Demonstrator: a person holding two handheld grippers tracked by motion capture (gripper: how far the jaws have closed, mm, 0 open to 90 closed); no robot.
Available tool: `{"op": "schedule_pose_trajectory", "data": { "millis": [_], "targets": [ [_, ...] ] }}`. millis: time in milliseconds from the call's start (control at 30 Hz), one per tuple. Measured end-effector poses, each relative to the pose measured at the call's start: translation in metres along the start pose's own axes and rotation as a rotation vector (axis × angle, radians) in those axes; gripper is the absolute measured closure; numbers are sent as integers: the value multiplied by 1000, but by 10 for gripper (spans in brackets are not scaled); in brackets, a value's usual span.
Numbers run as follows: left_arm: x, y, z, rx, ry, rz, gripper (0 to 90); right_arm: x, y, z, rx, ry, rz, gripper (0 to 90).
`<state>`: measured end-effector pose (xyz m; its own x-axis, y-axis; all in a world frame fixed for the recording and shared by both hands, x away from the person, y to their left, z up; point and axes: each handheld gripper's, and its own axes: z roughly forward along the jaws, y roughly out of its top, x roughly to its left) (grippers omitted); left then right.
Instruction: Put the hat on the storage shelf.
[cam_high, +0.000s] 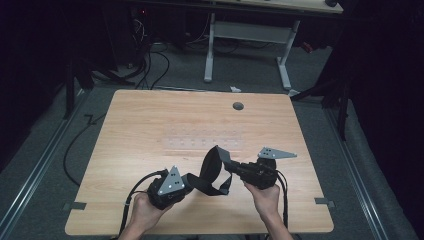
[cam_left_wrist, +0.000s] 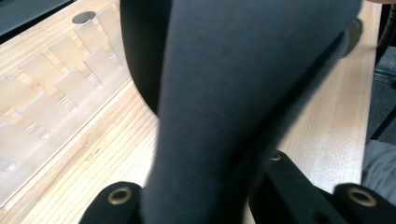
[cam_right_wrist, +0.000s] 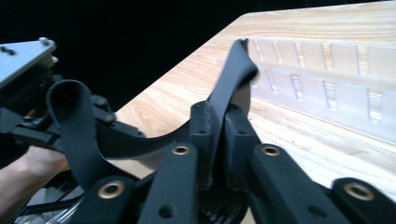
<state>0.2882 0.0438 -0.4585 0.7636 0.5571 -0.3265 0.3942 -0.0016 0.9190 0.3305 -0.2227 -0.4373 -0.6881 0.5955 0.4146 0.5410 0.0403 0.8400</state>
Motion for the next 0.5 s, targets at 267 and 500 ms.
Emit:
{"op": "schedule_pose_trajectory", "data": {
  "millis": [267, 500],
  "targets": [
    [6, 9, -6, 2, 2, -58, 857, -11, -7, -12, -48, -63, 26, 514],
    [14, 15, -9, -13, 17, -104, 856, -38, -33, -21, -6, -287, 5, 407]
  ]
}}
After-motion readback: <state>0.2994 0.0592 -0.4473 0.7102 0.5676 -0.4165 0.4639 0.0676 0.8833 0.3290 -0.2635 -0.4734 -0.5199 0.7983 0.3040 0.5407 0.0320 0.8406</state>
